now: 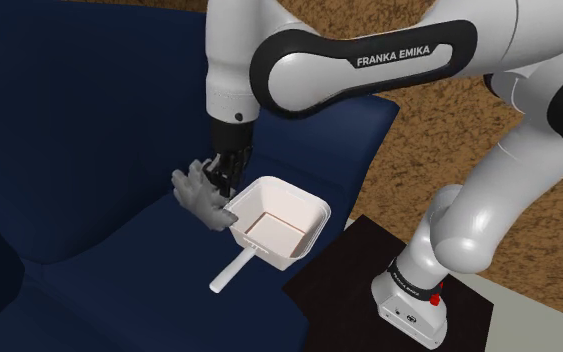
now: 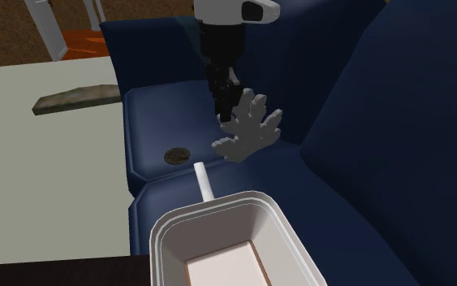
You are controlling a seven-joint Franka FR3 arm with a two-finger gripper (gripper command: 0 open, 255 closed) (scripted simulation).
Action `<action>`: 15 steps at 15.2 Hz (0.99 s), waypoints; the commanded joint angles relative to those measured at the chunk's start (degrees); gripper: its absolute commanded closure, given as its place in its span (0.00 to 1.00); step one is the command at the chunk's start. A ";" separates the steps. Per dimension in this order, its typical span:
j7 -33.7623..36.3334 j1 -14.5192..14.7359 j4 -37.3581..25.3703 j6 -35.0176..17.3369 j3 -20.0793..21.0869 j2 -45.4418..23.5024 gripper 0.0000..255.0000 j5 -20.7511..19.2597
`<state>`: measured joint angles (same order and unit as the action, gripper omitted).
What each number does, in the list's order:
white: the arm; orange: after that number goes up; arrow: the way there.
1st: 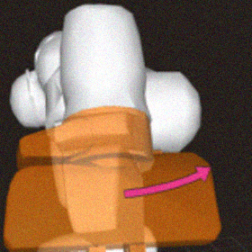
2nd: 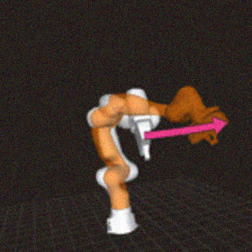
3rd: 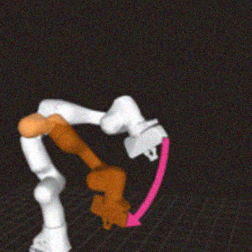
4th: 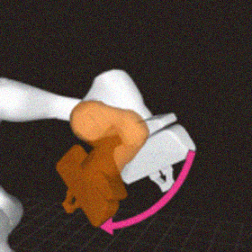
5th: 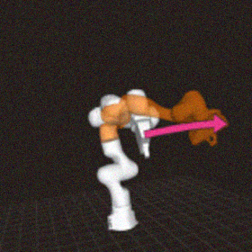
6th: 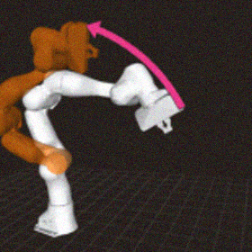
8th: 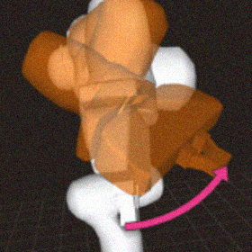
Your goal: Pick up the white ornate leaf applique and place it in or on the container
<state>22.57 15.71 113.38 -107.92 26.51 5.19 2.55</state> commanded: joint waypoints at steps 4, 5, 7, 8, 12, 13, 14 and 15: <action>-3.94 -0.75 4.56 1.96 -2.10 7.00 1.00 2.72; -5.23 -0.88 6.32 2.35 -2.90 9.24 1.00 3.44; -7.73 -1.05 9.64 3.32 -4.62 13.60 1.00 4.59; -8.92 -1.09 11.19 3.89 -5.53 15.72 1.00 5.01; -13.45 -1.21 16.74 6.68 -9.35 23.87 1.00 5.78; -14.68 -1.28 18.12 7.60 -10.46 26.10 1.00 5.75; -14.68 -1.21 18.89 6.83 -10.41 26.10 1.00 5.80; -14.69 -1.17 19.65 6.07 -10.33 26.09 1.00 5.86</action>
<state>8.27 14.51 132.05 -101.58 16.46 30.57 8.35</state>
